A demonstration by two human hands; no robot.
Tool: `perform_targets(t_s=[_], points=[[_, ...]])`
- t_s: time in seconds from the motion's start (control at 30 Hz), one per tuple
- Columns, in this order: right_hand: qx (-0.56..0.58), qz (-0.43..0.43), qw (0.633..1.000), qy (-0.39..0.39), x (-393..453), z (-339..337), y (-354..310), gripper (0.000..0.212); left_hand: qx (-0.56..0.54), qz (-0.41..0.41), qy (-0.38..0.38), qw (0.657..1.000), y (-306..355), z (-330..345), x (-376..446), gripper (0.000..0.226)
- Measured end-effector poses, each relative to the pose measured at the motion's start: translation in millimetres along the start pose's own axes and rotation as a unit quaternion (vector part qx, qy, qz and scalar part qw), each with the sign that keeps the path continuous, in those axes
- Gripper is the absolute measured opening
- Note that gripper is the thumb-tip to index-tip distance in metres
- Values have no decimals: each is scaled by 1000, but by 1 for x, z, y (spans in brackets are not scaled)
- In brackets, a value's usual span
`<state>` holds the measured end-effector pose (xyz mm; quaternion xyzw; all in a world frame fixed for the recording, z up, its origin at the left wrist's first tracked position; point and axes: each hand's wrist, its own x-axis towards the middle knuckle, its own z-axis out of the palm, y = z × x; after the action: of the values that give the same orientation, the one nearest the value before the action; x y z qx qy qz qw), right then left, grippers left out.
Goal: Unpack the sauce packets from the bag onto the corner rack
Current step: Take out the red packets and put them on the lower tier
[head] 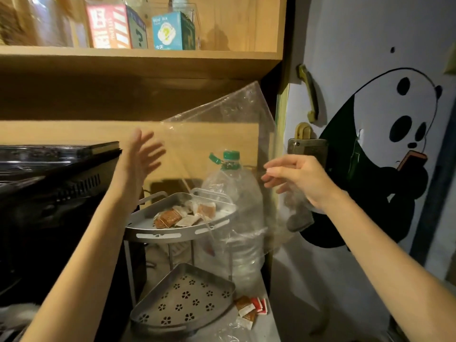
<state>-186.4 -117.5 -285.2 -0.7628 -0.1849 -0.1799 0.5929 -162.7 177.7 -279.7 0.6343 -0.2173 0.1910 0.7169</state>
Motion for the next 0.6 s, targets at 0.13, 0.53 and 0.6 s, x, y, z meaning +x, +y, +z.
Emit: perform_targets(t_s=[0.13, 0.53, 0.6], points=[[86, 71, 993, 28, -4, 16, 27, 6, -133, -173, -131, 967, -42, 3, -21, 125], [188, 209, 960, -16, -43, 94, 111, 17, -24, -256, -56, 965, -99, -26, -81, 25], [196, 233, 952, -20, -51, 106, 124, 19, 15, -280, -57, 958, -108, -38, -96, 25]])
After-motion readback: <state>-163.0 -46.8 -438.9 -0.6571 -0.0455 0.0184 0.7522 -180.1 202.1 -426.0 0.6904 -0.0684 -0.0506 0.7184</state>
